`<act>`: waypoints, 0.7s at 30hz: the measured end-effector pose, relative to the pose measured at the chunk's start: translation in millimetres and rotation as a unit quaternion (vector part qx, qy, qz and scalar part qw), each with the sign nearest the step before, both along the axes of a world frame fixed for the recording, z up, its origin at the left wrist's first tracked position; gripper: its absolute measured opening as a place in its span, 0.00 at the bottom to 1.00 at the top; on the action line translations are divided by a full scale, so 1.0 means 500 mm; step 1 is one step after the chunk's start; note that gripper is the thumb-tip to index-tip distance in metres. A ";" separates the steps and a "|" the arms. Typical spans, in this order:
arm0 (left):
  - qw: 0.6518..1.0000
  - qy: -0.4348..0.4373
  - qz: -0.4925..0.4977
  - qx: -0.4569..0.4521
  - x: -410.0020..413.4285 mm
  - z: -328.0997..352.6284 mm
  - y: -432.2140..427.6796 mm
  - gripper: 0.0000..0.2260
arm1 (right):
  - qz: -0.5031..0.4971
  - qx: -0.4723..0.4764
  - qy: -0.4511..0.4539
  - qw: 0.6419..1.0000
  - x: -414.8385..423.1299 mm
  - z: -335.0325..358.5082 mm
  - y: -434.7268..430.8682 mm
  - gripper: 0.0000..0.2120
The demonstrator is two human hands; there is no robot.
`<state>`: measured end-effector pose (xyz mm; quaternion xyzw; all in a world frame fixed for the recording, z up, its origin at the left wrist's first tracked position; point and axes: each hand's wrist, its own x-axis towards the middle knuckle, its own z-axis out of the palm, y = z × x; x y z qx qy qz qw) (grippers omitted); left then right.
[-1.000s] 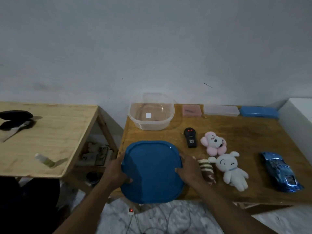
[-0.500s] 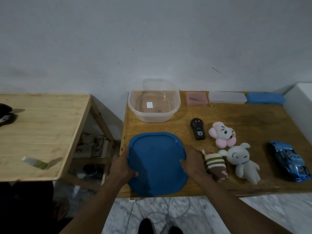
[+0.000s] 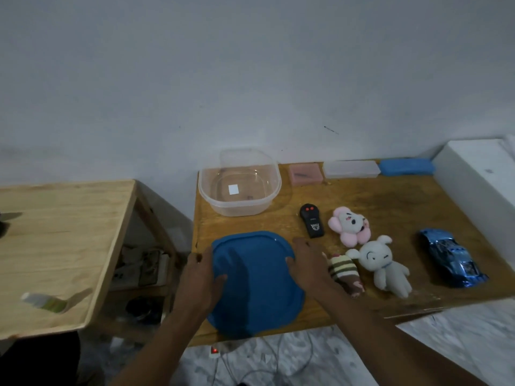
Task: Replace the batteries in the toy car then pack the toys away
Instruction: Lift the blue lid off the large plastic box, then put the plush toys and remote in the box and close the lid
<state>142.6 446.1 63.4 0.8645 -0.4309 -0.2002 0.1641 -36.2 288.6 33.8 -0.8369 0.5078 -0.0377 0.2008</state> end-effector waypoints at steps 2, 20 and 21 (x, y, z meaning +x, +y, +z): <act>0.997 -0.020 -0.051 -0.053 -0.017 0.023 -0.025 0.27 | -0.003 -0.027 -0.023 0.999 -0.004 0.032 -0.013 0.16; 0.962 -0.163 -0.214 -0.040 -0.254 0.043 -0.397 0.22 | 0.088 -0.067 0.047 0.993 -0.198 0.095 -0.294 0.20; 0.961 -0.169 -0.216 -0.025 -0.264 0.037 -0.410 0.23 | 0.107 -0.063 0.060 0.990 -0.208 0.088 -0.307 0.21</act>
